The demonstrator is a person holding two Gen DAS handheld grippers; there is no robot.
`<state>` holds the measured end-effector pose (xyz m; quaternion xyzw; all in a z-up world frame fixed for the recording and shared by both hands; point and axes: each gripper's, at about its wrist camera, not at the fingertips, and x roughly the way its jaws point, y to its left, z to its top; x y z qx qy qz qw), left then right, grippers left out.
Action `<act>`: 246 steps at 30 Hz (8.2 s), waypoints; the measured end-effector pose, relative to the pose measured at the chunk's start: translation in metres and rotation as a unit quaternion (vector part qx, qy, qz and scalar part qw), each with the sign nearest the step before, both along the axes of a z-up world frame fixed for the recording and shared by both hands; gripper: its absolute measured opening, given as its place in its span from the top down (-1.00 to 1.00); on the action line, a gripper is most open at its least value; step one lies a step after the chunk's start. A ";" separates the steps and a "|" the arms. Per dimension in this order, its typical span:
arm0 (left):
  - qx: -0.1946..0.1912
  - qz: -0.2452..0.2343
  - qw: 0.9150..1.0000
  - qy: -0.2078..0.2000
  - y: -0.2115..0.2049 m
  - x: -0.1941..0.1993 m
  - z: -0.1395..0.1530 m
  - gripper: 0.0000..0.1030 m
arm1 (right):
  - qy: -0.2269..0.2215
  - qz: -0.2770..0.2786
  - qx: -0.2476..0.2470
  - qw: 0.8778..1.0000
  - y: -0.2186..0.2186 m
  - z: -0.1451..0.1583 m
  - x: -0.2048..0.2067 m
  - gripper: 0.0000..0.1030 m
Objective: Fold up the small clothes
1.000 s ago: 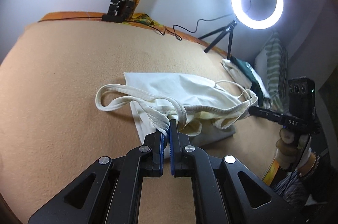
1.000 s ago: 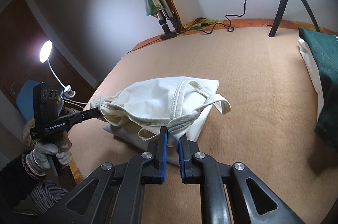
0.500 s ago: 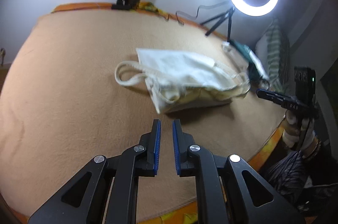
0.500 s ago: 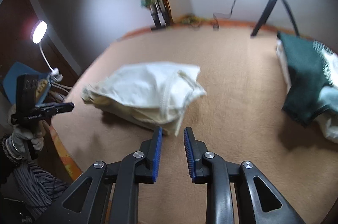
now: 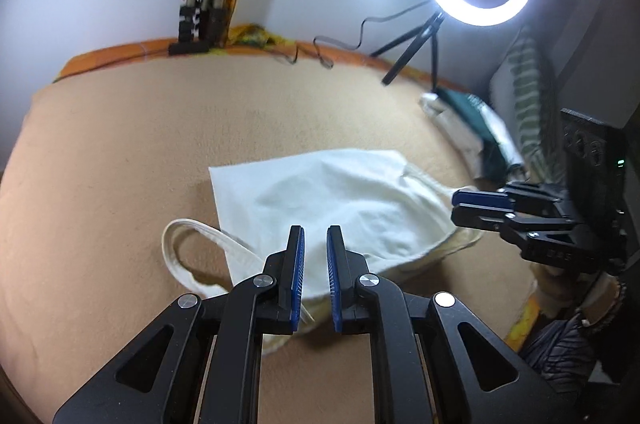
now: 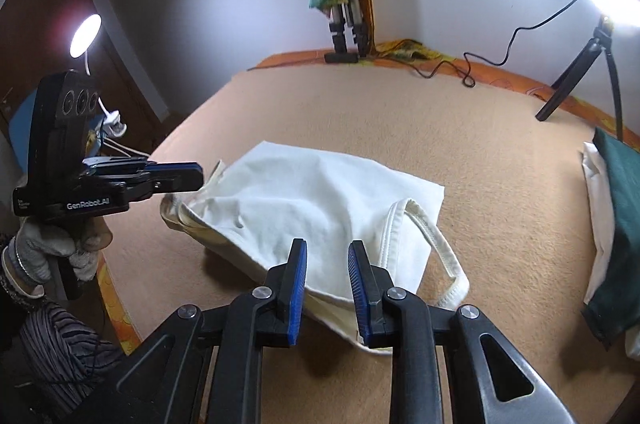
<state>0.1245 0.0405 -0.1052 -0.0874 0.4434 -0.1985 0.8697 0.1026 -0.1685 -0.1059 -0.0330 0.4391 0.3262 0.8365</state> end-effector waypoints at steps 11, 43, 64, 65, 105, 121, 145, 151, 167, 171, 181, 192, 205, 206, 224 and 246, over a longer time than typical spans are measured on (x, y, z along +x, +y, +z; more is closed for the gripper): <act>0.028 -0.027 0.997 0.059 0.006 -0.044 -0.042 0.81 | 0.057 0.057 -0.063 0.995 -0.008 -0.043 -0.026 0.56; -0.186 0.150 0.965 0.112 0.064 -0.046 -0.047 0.27 | 0.083 -0.064 0.151 0.983 -0.074 -0.019 0.038 -0.46; -0.247 0.140 0.946 0.156 0.051 -0.038 -0.068 0.26 | 0.195 -0.067 0.195 0.959 -0.074 -0.070 0.097 -0.08; -0.250 0.139 0.946 0.156 0.052 -0.037 -0.068 0.26 | 0.198 -0.066 0.198 0.958 -0.073 -0.071 0.099 -0.03; -0.079 0.084 0.992 0.054 0.005 -0.023 -0.036 0.74 | 0.101 -0.035 0.139 0.984 -0.024 -0.033 0.088 0.82; -0.005 0.032 0.999 -0.031 -0.039 -0.042 -0.002 0.74 | 0.041 -0.051 0.125 0.990 -0.038 0.003 0.063 0.82; -0.013 -0.044 0.997 -0.067 -0.121 -0.033 0.033 0.74 | -0.011 -0.111 0.130 0.985 -0.117 0.042 0.027 0.82; -0.019 -0.069 0.994 -0.078 -0.151 -0.024 0.045 0.74 | -0.032 -0.132 0.124 0.983 -0.148 0.054 0.019 0.82; -0.029 -0.146 0.984 -0.103 -0.261 0.017 0.064 0.74 | -0.055 -0.221 0.125 0.966 -0.273 0.067 0.024 0.82; -0.032 -0.157 0.981 -0.109 -0.287 0.030 0.067 0.74 | -0.058 -0.239 0.122 0.962 -0.305 0.070 0.036 0.82; -0.024 -0.166 0.980 -0.111 -0.342 0.069 0.060 0.74 | -0.067 -0.265 0.075 0.959 -0.361 0.066 0.086 0.83; -0.003 -0.163 0.984 -0.069 -0.364 0.092 0.037 0.74 | -0.047 -0.268 0.029 0.962 -0.375 0.031 0.134 0.83; 0.030 -0.155 0.987 -0.040 -0.367 0.092 0.035 0.61 | -0.044 -0.303 -0.020 0.952 -0.383 0.016 0.140 0.82; 0.031 -0.154 0.987 -0.040 -0.367 0.092 0.035 0.58 | -0.045 -0.304 -0.021 0.951 -0.383 0.017 0.139 0.80; 0.060 -0.132 0.985 -0.089 -0.352 0.060 0.061 -0.44 | -0.089 -0.339 -0.035 0.936 -0.365 0.040 0.104 -0.69; 0.043 -0.112 0.987 -0.111 -0.301 -0.012 0.094 -0.50 | -0.120 -0.345 -0.026 0.930 -0.303 0.064 0.009 -0.95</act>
